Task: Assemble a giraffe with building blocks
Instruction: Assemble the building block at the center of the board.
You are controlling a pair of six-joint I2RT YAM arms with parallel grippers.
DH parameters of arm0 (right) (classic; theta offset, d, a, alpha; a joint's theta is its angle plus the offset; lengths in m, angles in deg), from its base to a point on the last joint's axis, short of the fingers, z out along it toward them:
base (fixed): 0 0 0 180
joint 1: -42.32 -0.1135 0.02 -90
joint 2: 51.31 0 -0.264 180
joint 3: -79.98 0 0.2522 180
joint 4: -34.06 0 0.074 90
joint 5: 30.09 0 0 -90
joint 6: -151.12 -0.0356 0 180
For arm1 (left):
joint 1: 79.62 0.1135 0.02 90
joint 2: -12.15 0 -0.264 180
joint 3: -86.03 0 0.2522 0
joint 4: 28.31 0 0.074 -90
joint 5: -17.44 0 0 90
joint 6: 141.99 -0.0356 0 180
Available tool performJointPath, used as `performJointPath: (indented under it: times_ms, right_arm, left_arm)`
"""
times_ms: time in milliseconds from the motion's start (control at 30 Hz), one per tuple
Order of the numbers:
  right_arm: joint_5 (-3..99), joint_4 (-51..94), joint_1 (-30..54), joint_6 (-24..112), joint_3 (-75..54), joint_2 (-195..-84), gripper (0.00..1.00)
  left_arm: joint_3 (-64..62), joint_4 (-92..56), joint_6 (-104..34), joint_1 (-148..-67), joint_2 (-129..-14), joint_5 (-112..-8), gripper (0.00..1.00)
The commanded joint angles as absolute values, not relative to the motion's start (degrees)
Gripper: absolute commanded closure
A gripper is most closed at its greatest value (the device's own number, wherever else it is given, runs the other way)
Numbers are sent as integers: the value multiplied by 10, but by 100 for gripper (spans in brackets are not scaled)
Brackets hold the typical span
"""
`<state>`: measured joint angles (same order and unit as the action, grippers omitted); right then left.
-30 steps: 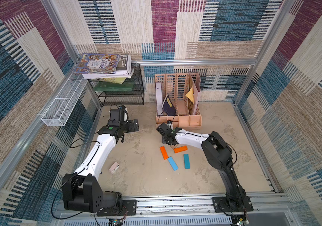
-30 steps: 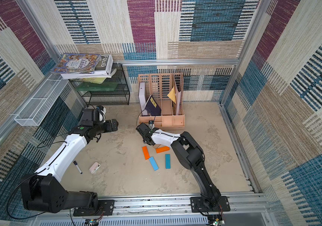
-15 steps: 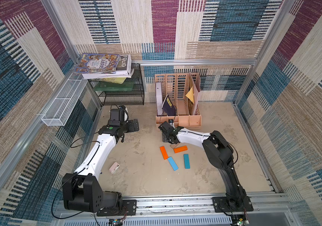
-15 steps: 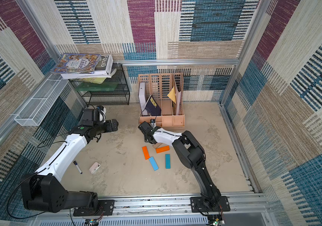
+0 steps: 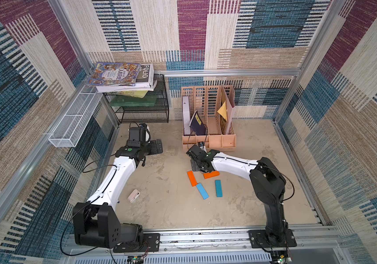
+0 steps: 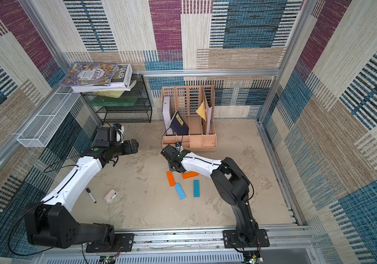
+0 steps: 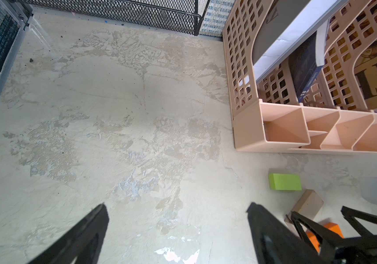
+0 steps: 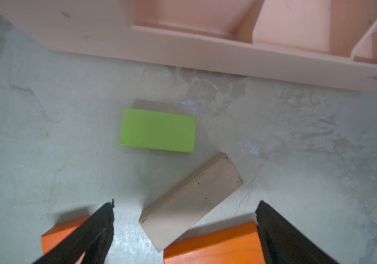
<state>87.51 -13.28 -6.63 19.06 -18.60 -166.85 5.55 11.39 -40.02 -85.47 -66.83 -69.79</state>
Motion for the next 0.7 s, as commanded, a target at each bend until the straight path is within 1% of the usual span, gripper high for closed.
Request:
performJointPath:
  times_ms: [0,200,367,467,533,600,633,667]
  right_arm:
    - [854,-144,-61,150,-184,-1665,5]
    - [816,-125,-39,134,-186,-1676,6]
    - [813,-128,-24,132,-194,-1700,8]
    - [818,-140,-25,126,-193,-1710,11]
    - [823,-140,-27,121,-180,-1706,15]
    - [823,-135,-29,115,-158,-1696,22]
    - [822,-131,-30,112,-146,-1690,24]
    - [821,-125,-31,110,-133,-1681,30]
  left_arm:
    - [54,110,-397,-854,-664,-695,1]
    - [55,109,-397,-854,-663,-694,1]
    - [54,110,-398,-854,-663,-694,1]
    - [55,110,-398,-854,-663,-696,1]
    - [55,110,-399,-854,-662,-696,1]
    - [55,110,-399,-854,-663,-696,1]
    - [55,110,-399,-854,-663,-696,1]
    - [55,110,-398,-855,-662,-696,1]
